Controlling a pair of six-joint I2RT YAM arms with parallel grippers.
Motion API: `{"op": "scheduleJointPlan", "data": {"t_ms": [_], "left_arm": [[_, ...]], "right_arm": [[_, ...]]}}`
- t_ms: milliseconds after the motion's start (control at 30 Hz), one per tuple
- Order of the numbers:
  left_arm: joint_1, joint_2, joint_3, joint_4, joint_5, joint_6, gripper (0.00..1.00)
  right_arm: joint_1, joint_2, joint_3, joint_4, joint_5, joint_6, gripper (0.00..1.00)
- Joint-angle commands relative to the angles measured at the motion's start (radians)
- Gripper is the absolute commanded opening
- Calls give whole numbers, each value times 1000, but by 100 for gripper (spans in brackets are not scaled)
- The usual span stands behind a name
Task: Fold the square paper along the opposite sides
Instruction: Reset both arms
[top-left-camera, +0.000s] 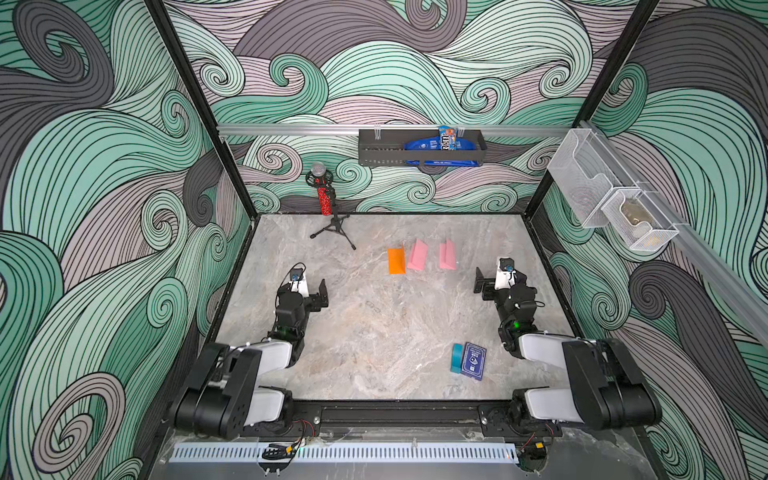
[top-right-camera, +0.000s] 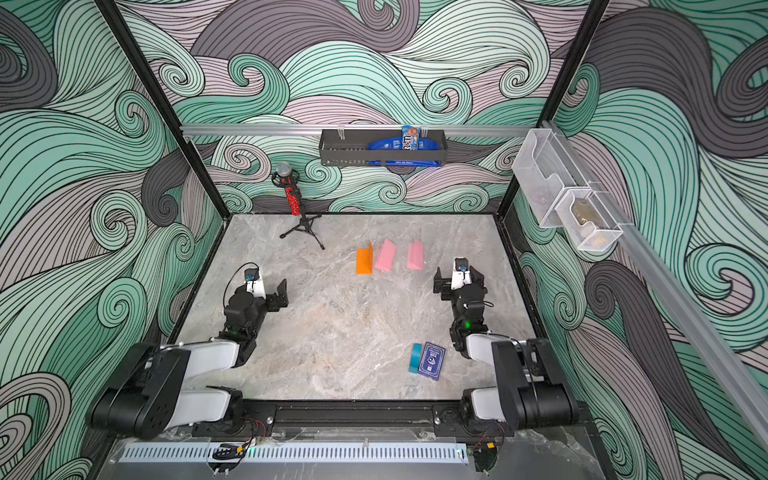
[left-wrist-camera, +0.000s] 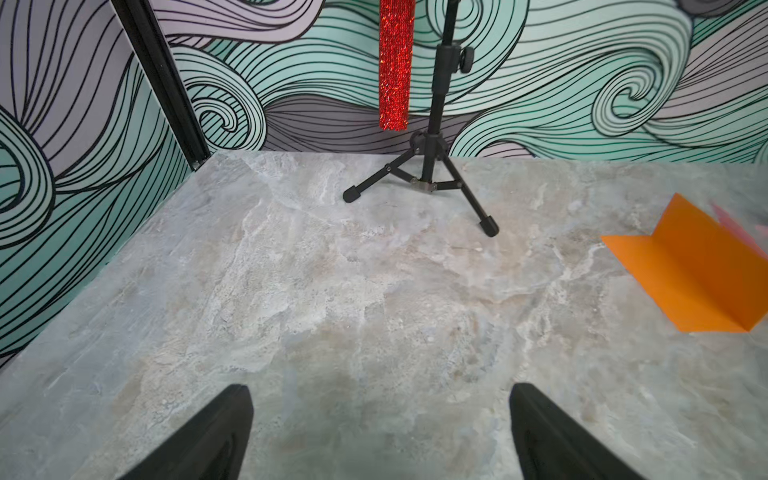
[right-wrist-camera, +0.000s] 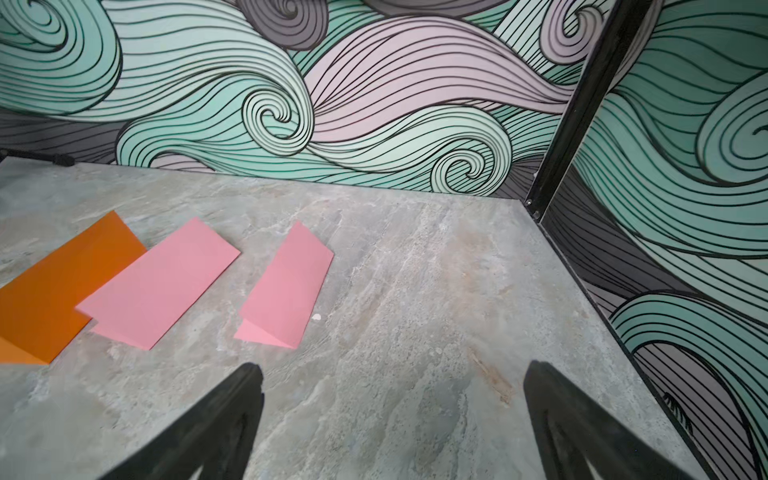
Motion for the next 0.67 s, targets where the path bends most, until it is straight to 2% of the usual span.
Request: {"op": "scheduleJointPlan", "data": {"t_ms": [0,33,67,100,167,200,333,633], "left_arm": [[51,81,19,212,110,42,99],[64,119,3,264,135,39,99],[74,151,-2,314,168,45,99],[90,165,11,314,190,35,99],[118,185,28,314,172,-12,99],[130,192,21,337,215,8,99],[132,214,0,416,218,4,99],[132,203,-12,420,217,5,99]], "right_arm": [[-28,140,-114,419,36,28,100],[-29,181,-143,537,43,23,100],[-35,141,-129,433,26,34,100],[-62,117,-75,282,-57,39,100],[-128,149,-49,297,-193,78,100],[-135,143,-47,279,-214,77,100],[-118,141,-46,277,-186,65,100],[-114,137,-53,285,-174,65,100]]}}
